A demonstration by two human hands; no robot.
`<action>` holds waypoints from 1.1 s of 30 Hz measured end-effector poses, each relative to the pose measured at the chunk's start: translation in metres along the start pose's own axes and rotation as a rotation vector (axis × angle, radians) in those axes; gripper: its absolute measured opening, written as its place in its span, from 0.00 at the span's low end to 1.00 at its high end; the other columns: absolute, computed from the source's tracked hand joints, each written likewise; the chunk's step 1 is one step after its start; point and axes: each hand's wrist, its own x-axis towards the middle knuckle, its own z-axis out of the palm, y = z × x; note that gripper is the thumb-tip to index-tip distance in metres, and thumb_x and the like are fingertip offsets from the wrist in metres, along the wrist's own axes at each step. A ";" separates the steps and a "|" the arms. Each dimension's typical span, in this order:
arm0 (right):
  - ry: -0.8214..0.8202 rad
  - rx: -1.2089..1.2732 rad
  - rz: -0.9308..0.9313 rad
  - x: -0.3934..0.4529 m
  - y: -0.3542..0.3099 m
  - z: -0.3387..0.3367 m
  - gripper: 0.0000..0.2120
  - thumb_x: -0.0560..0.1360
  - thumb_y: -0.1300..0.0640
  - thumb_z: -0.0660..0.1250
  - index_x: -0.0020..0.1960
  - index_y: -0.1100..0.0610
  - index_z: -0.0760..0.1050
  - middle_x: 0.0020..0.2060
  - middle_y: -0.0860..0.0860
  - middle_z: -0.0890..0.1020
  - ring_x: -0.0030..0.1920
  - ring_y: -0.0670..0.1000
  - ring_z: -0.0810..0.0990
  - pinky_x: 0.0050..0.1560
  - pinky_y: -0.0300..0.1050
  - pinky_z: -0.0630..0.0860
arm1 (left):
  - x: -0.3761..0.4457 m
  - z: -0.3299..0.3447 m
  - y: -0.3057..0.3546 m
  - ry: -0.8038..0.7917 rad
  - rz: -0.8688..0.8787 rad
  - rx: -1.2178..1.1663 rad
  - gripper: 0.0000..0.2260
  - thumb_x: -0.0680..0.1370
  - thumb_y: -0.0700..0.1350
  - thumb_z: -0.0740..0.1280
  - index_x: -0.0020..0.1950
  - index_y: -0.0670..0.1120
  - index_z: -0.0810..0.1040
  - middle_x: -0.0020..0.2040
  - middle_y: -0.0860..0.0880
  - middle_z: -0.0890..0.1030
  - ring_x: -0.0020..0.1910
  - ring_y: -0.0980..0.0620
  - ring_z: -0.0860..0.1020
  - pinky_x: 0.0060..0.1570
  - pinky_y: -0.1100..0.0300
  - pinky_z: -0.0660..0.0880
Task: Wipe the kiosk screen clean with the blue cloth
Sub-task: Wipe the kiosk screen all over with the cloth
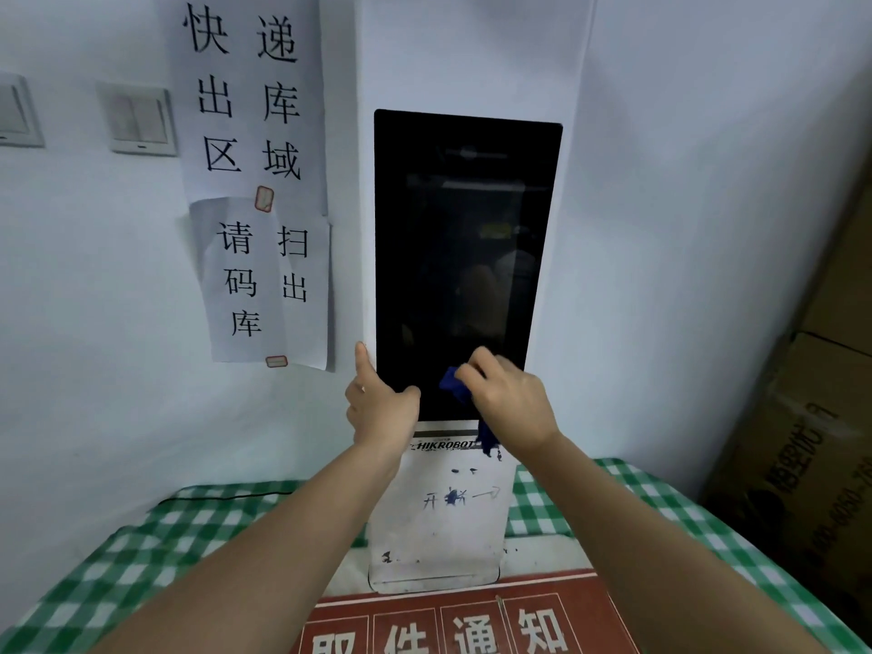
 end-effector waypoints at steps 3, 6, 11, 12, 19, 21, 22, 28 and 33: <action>0.079 0.036 0.129 0.015 0.007 -0.012 0.13 0.62 0.69 0.73 0.43 0.60 0.75 0.40 0.55 0.76 0.33 0.54 0.75 0.20 0.39 0.61 | -0.001 0.004 0.001 0.017 0.000 -0.002 0.39 0.76 0.41 0.62 0.76 0.62 0.41 0.75 0.47 0.58 0.68 0.42 0.65 0.59 0.49 0.71; 0.084 0.024 0.112 0.006 0.003 -0.005 0.15 0.60 0.71 0.73 0.43 0.60 0.74 0.39 0.55 0.75 0.32 0.54 0.74 0.22 0.37 0.58 | -0.002 0.006 0.003 0.039 -0.011 0.006 0.40 0.76 0.41 0.63 0.76 0.61 0.41 0.75 0.46 0.58 0.68 0.41 0.66 0.61 0.47 0.72; -0.064 -0.013 0.029 -0.020 0.005 0.008 0.21 0.55 0.72 0.76 0.44 0.58 0.75 0.37 0.53 0.74 0.30 0.53 0.72 0.23 0.37 0.56 | -0.002 0.006 0.004 0.025 -0.003 0.000 0.40 0.76 0.41 0.62 0.76 0.62 0.40 0.75 0.47 0.57 0.68 0.42 0.66 0.61 0.47 0.73; -0.062 -0.027 0.017 -0.018 0.008 0.006 0.20 0.55 0.71 0.76 0.43 0.58 0.76 0.37 0.53 0.75 0.30 0.53 0.72 0.22 0.37 0.56 | -0.002 0.006 0.004 0.022 -0.004 0.000 0.40 0.76 0.41 0.62 0.76 0.61 0.40 0.75 0.47 0.57 0.68 0.42 0.66 0.61 0.47 0.73; 0.104 0.022 0.190 -0.004 0.021 -0.009 0.15 0.60 0.72 0.73 0.42 0.60 0.73 0.38 0.54 0.75 0.31 0.54 0.73 0.22 0.37 0.56 | -0.003 0.007 0.004 0.030 0.003 0.015 0.40 0.76 0.41 0.62 0.77 0.60 0.40 0.75 0.47 0.57 0.68 0.42 0.66 0.60 0.49 0.73; 0.067 0.018 0.148 -0.017 0.018 0.001 0.20 0.57 0.72 0.75 0.42 0.59 0.71 0.38 0.54 0.75 0.30 0.54 0.73 0.23 0.37 0.55 | -0.003 0.007 0.004 0.031 0.007 0.013 0.40 0.76 0.41 0.62 0.77 0.60 0.40 0.75 0.47 0.57 0.68 0.42 0.66 0.58 0.51 0.73; 0.029 0.020 0.132 -0.024 0.016 0.004 0.23 0.55 0.72 0.76 0.43 0.58 0.71 0.38 0.54 0.75 0.30 0.54 0.73 0.23 0.37 0.55 | -0.003 0.007 0.003 0.028 0.008 0.013 0.40 0.76 0.41 0.62 0.77 0.60 0.40 0.75 0.47 0.57 0.68 0.42 0.66 0.58 0.51 0.73; 0.012 -0.013 0.081 -0.020 0.027 -0.006 0.19 0.57 0.72 0.75 0.42 0.58 0.73 0.36 0.53 0.76 0.29 0.54 0.73 0.22 0.37 0.56 | -0.001 0.008 0.003 0.036 0.015 0.000 0.40 0.76 0.41 0.63 0.77 0.60 0.40 0.75 0.48 0.57 0.68 0.42 0.66 0.59 0.49 0.73; 0.120 0.053 0.277 -0.002 0.030 -0.012 0.12 0.63 0.72 0.70 0.43 0.60 0.75 0.40 0.54 0.77 0.31 0.55 0.74 0.19 0.40 0.65 | -0.004 0.018 0.004 0.043 0.026 -0.058 0.41 0.75 0.41 0.64 0.77 0.57 0.39 0.78 0.48 0.52 0.74 0.42 0.59 0.68 0.45 0.67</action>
